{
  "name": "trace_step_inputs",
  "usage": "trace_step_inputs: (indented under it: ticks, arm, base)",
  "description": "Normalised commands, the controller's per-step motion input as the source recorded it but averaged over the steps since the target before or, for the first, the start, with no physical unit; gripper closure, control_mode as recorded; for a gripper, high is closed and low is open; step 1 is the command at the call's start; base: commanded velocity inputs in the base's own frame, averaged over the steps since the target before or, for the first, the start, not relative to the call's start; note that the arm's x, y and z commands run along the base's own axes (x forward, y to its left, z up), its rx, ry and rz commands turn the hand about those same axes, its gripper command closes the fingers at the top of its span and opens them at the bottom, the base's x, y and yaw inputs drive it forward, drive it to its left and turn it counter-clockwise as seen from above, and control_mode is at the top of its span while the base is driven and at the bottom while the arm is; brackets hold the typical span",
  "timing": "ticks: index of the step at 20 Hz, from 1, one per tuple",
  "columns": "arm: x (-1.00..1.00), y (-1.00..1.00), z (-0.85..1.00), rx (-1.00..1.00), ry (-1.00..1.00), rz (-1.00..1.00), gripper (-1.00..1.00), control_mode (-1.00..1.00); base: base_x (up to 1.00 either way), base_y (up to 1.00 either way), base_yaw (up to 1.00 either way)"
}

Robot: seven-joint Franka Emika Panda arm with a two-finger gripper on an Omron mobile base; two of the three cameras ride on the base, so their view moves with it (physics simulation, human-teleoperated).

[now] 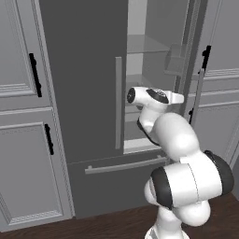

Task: Grab a lemon wedge from the fridge and one ice cube from the ice bowl, and put them in the glass of lemonade.

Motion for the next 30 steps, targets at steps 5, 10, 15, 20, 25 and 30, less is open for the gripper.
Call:
trace_step_inputs:
  ticks: [5,10,15,20,25,30]
  arm:
    - [-0.14,-1.00,0.00,0.10,0.10,-0.12,-1.00,-1.00]
    - [-0.57,-1.00,0.00,0.09,0.00,-0.15,-1.00,-1.00]
    - [-0.81,-0.40,0.00,0.02,-0.11,0.07,-1.00,-1.00]
    - [-0.58,1.00,0.00,-0.05,0.01,0.38,-1.00,-1.00]
    - [0.00,1.00,0.09,0.02,0.31,0.51,-1.00,-1.00]
    - [0.00,1.00,0.40,0.07,0.40,0.48,-1.00,-1.00]
  base:
    - [0.00,0.00,0.00]
    - [0.00,0.00,0.00]
    - [0.00,0.00,0.00]
    - [0.00,0.00,0.00]
    - [0.00,0.00,0.00]
    - [0.00,0.00,0.00]
